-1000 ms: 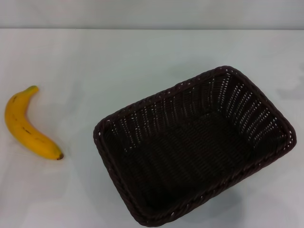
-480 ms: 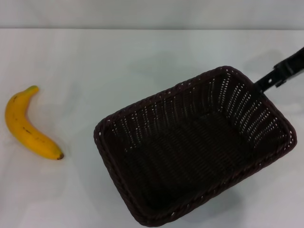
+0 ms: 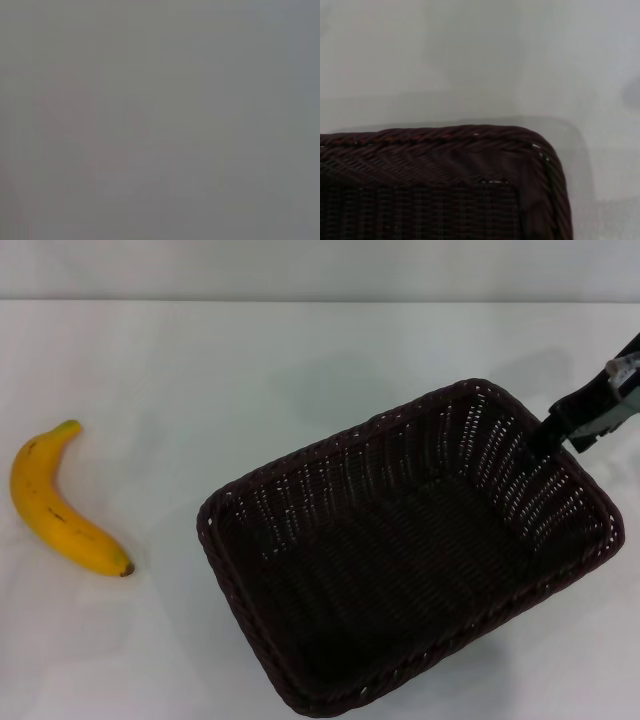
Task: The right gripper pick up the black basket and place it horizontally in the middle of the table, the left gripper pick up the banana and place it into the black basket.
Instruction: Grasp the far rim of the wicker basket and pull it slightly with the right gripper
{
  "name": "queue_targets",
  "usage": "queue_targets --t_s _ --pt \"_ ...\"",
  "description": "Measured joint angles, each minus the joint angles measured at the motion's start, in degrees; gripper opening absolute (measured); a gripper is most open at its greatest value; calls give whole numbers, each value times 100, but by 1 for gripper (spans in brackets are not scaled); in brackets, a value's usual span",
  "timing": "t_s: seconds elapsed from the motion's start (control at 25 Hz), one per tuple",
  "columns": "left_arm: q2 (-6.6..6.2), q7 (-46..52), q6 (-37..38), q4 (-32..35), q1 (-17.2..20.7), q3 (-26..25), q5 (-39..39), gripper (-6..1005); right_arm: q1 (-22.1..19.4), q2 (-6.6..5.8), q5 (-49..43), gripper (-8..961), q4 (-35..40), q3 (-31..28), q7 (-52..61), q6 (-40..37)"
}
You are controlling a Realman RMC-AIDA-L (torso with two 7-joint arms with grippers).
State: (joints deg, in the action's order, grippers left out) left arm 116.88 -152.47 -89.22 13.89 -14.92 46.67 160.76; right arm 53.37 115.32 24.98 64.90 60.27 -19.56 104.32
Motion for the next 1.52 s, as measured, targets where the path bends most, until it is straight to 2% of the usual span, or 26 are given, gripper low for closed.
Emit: queue_targets --t_s 0.24,0.52,0.88,1.0,1.2,1.4,1.52 --pt "-68 -5 63 0 -34 0 -1 836 94 22 11 791 -289 413 355 -279" --pt "-138 -118 66 2 -60 0 -1 833 136 35 -4 739 -609 889 742 -595" --pt "-149 -222 353 240 -89 1 -1 829 171 57 183 673 -629 1307 984 -777" --pt "-149 -272 363 277 -93 -36 -2 828 203 35 301 437 -622 1306 1181 -855" --pt "-102 -462 230 306 -97 -368 -5 826 202 22 315 225 -536 1252 1728 -939" --pt "-83 -522 64 311 -149 -646 -2 824 73 19 330 148 -240 1080 2413 -908" --pt "-121 -523 65 311 -189 -657 17 822 -154 17 420 147 89 1043 2842 -787"
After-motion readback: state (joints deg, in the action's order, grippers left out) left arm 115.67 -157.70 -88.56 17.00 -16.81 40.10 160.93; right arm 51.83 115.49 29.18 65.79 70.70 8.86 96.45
